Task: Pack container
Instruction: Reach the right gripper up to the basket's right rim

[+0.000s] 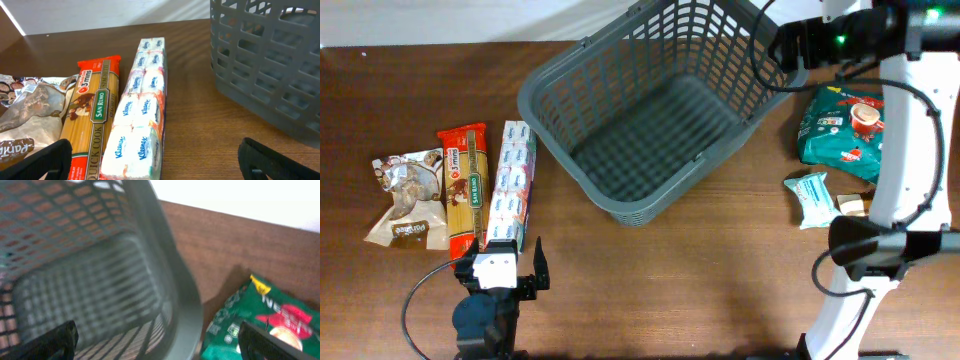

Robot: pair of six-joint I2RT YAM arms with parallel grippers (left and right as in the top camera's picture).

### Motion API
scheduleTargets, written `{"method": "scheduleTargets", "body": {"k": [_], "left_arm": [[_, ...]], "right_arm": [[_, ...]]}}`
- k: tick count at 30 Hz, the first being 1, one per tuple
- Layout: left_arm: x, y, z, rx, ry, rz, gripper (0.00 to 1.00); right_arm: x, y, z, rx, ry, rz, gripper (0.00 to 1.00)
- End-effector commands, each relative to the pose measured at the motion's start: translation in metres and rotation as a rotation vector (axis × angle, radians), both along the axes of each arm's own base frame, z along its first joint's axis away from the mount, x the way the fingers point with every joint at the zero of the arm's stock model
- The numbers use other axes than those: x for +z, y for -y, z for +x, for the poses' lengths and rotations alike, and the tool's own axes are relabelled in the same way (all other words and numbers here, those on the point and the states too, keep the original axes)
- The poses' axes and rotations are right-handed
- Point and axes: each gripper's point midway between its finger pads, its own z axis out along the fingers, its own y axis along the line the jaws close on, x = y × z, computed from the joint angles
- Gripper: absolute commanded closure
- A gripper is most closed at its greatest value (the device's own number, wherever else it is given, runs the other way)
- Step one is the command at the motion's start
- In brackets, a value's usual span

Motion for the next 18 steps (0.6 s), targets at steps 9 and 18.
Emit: {"method": "scheduleTargets", "body": {"k": [9,18], "left_arm": [[0.000,0.003,0.000,-0.017,0.004,0.006,0.01],[0.000,0.003,0.000,-0.017,0.004,0.006,0.01]], "right_arm": [[-0.006,0.013,0.033,0.021,0.089,-0.127,0.01],[-0.032,0.010,0.044,0.024,0.040,-0.108,0.01]]}}
